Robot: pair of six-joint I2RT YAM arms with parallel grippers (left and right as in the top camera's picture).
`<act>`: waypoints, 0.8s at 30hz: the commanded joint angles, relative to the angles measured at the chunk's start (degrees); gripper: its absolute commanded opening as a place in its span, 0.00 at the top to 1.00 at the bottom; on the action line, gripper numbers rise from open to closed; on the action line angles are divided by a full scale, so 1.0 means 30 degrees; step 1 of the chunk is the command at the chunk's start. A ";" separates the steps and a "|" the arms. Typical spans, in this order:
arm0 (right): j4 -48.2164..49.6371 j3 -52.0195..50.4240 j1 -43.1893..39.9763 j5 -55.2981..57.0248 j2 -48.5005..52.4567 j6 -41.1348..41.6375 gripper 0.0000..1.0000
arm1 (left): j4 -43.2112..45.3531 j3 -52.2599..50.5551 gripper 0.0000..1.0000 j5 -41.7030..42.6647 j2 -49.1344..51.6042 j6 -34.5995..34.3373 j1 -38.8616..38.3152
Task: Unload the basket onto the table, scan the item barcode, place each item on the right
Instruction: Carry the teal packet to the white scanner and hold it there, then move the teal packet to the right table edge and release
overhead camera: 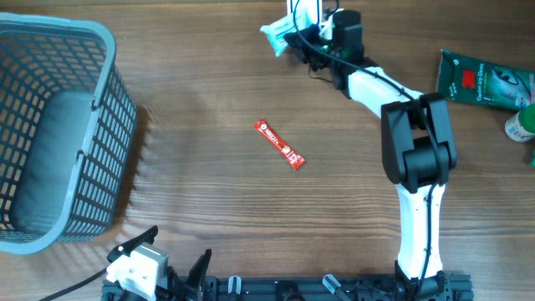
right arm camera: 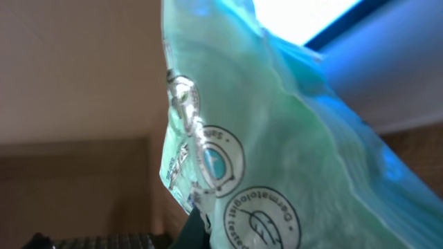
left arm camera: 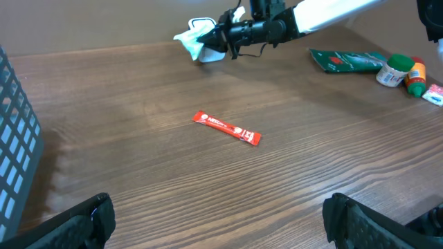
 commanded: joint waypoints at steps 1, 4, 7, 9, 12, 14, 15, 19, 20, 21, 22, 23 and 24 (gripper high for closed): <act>-0.0022 0.0933 0.0233 0.0095 0.0131 0.0117 0.95 | 0.0007 -0.0015 0.00 0.0168 -0.0131 -0.0175 -0.0036; -0.0240 0.0933 0.0204 -0.1129 0.0015 0.0102 0.95 | 0.0007 -0.0015 0.00 0.0168 -0.0131 -0.0175 -0.0036; -0.1311 0.0933 0.0015 -0.1690 -0.0634 -0.0459 0.95 | 0.0015 -0.0015 0.00 0.0168 -0.0131 -0.0175 -0.0036; -0.3257 0.0933 -0.0117 -0.1341 -0.1566 -0.1749 0.95 | 0.0007 -0.0015 0.00 0.0168 -0.0131 -0.0175 -0.0036; -0.7781 0.0933 -0.0503 0.0168 -0.3585 -0.3446 0.96 | 0.0007 -0.0015 0.00 0.0168 -0.0131 -0.0175 -0.0036; -1.0950 0.0933 -0.0852 0.1479 -0.5115 -0.4364 0.95 | 0.0007 -0.0015 0.00 0.0168 -0.0131 -0.0175 -0.0036; -1.2437 0.0933 -0.1071 0.1996 -0.5901 -0.4488 0.96 | 0.0007 -0.0015 0.00 0.0168 -0.0131 -0.0175 -0.0036; -1.7952 0.0925 -0.2674 0.2441 -0.8750 -0.4408 0.96 | 0.0007 -0.0015 0.00 0.0168 -0.0131 -0.0175 -0.0036; -1.9744 0.0925 -0.3337 0.2951 -0.9500 -0.4415 0.95 | 0.0007 -0.0015 0.00 0.0168 -0.0131 -0.0175 -0.0036; -2.0764 0.0925 -0.3774 0.3417 -0.9908 -0.4430 0.96 | 0.0007 -0.0015 0.00 0.0168 -0.0131 -0.0175 -0.0036; -2.2287 0.0925 -0.4488 0.4597 -1.0389 -0.4656 0.95 | 0.0007 -0.0015 0.00 0.0168 -0.0131 -0.0175 -0.0036; -2.3292 0.0925 -0.5034 0.5763 -1.0608 -0.4954 0.95 | 0.0007 -0.0015 0.00 0.0168 -0.0131 -0.0175 -0.0036; -2.4487 0.0925 -0.5676 0.7533 -1.0695 -0.5202 0.95 | 0.0007 -0.0015 0.00 0.0168 -0.0131 -0.0175 -0.0036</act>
